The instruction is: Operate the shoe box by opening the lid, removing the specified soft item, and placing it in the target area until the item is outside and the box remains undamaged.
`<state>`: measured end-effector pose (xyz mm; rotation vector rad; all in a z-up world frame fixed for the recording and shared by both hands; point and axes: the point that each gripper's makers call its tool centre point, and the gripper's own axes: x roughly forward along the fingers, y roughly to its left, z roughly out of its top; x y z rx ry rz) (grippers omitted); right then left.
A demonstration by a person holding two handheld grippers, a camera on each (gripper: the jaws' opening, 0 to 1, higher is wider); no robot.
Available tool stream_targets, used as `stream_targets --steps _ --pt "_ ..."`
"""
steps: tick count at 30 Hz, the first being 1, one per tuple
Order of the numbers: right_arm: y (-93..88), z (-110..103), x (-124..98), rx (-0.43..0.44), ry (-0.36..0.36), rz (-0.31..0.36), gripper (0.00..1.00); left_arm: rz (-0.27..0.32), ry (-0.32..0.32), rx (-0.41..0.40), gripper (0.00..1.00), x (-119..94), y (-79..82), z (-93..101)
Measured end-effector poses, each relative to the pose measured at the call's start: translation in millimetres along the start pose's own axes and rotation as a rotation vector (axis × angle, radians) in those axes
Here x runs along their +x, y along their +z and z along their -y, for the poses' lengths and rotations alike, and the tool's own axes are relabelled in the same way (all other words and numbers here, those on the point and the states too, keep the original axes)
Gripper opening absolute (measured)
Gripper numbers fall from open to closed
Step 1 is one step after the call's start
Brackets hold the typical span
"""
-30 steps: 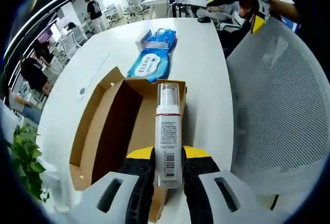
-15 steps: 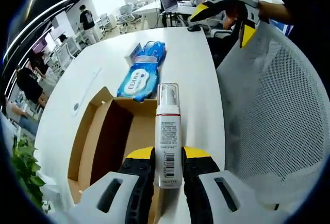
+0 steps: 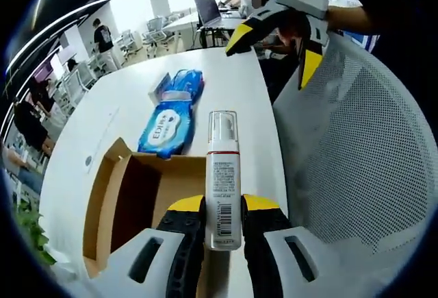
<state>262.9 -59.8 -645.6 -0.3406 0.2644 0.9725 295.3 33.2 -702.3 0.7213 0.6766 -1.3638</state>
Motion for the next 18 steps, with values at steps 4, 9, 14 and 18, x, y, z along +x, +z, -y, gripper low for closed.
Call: stream_targets --steps 4,9,14,18 --pt "-0.7 -2 2 -0.008 0.021 -0.006 0.49 0.029 -0.027 0.028 0.18 1 8.1 7.4" --pt "-1.2 -5 4 -0.016 0.041 -0.011 0.48 0.058 -0.054 0.051 0.18 1 16.0 15.3" --pt "-2.9 -10 6 -0.023 0.064 -0.014 0.45 0.075 -0.088 0.071 0.18 2 20.5 24.6" --pt "-2.1 -14 8 -0.030 0.080 -0.010 0.43 0.095 -0.117 0.092 0.18 3 24.4 32.4"
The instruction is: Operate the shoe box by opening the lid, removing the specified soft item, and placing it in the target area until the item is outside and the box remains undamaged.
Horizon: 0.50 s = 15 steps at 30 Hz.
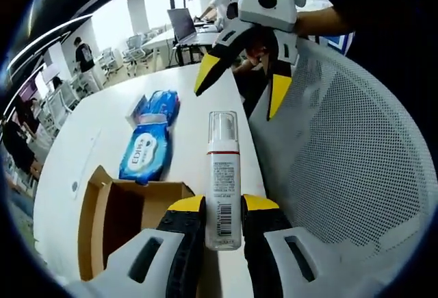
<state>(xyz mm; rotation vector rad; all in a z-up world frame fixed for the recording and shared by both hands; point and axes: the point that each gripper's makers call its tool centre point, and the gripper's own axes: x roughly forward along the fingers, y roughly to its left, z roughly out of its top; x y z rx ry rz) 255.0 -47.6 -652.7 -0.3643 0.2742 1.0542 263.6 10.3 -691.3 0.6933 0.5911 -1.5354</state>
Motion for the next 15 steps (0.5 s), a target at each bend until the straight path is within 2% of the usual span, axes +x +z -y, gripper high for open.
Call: stream_targets --steps 9,15 --pt "2.6 -10 3 -0.026 0.047 0.003 0.34 0.067 -0.062 0.042 0.18 2 16.7 13.0" --pt "4.9 -17 3 -0.042 0.076 0.008 0.30 0.084 -0.081 0.055 0.18 4 21.3 16.7"
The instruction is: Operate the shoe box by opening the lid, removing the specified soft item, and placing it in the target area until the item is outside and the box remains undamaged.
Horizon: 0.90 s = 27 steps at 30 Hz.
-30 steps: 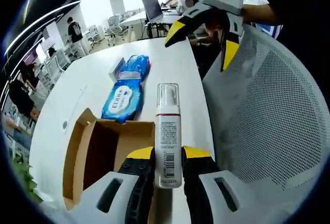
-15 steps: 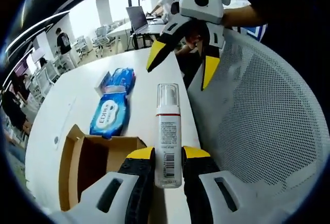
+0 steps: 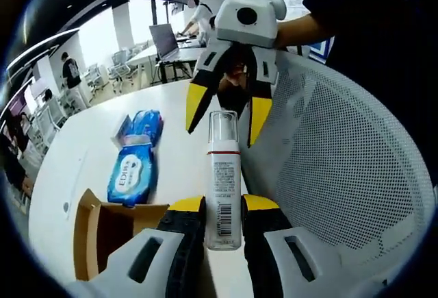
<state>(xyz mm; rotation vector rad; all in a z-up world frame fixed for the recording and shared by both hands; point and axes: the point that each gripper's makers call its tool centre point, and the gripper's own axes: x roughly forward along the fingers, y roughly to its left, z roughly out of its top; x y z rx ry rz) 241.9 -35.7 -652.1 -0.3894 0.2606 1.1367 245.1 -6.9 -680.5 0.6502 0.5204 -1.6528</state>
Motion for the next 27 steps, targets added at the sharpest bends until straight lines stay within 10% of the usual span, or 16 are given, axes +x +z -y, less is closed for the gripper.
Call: stream_targets --steps 27 --pt "-8.6 -9 -1 0.036 0.043 -0.040 0.16 0.004 -0.002 0.089 0.19 13 -1.7 0.3"
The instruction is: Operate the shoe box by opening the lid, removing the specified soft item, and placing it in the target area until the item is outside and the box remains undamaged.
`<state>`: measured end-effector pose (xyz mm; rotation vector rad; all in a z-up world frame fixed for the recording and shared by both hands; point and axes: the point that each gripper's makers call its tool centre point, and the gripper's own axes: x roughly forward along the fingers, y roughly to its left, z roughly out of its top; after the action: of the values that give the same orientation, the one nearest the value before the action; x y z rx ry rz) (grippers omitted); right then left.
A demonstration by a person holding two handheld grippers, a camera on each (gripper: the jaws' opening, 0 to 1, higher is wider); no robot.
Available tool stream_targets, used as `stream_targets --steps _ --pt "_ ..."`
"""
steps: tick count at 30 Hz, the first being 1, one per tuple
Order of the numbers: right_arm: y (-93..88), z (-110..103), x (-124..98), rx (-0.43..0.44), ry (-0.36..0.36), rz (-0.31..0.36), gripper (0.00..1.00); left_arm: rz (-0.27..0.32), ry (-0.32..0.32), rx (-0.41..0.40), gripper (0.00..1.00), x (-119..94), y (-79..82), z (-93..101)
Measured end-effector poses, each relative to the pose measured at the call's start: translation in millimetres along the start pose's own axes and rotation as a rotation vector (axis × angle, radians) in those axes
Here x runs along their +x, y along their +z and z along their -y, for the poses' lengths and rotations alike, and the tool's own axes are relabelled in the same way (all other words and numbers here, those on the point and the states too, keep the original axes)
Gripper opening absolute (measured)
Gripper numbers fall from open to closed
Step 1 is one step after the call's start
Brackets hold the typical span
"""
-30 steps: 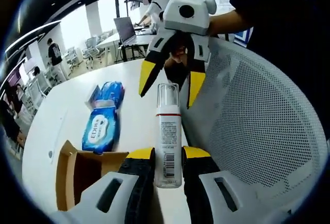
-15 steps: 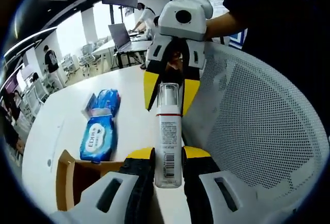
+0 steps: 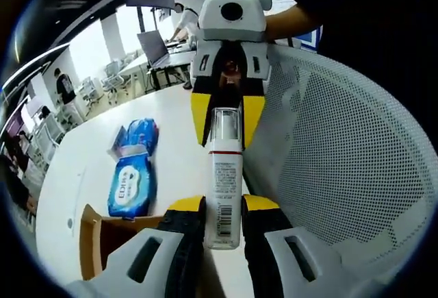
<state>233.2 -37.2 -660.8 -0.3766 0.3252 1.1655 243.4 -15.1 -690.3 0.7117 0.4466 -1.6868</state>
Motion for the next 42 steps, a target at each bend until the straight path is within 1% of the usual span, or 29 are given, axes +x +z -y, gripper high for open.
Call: stream_targets --steps 5,13,19,21,24,31,33,35,37,40,42 --pt "0.0 1 0 -0.023 -0.003 -0.016 0.16 0.002 0.004 0.003 0.19 2 -1.1 -1.2" --pt "-1.0 2 -1 -0.037 0.003 -0.030 0.15 0.018 0.022 0.030 0.20 4 -0.7 -1.5" --pt "-2.3 3 0 -0.046 0.006 -0.043 0.15 0.020 0.028 0.010 0.20 5 -2.3 -3.2" --pt "-4.2 4 0 -0.053 0.007 -0.052 0.15 0.008 0.037 -0.006 0.21 4 -5.3 -5.0" --pt "-4.7 6 -2 -0.050 0.008 -0.053 0.15 0.021 0.052 -0.028 0.22 2 -5.6 -8.0" --pt "-2.8 11 -1 -0.060 0.017 -0.063 0.15 0.023 0.092 -0.068 0.27 -3 -12.2 -12.7" --pt "-2.3 13 -1 -0.063 0.022 -0.067 0.15 0.036 0.115 -0.101 0.30 -6 -13.1 -15.3" --pt "-2.3 15 -1 -0.072 0.027 -0.074 0.15 0.045 0.144 -0.153 0.34 -8 -14.6 -18.0" --pt "-1.7 19 -1 -0.075 0.032 -0.080 0.15 0.051 0.167 -0.166 0.35 -11 -17.0 -20.3" --pt "-0.3 24 -3 -0.088 0.037 -0.089 0.15 0.050 0.193 -0.191 0.36 -15 -22.4 -20.5" --pt "0.2 29 -4 -0.094 0.042 -0.099 0.15 0.045 0.219 -0.204 0.38 -18 -26.7 -22.1"
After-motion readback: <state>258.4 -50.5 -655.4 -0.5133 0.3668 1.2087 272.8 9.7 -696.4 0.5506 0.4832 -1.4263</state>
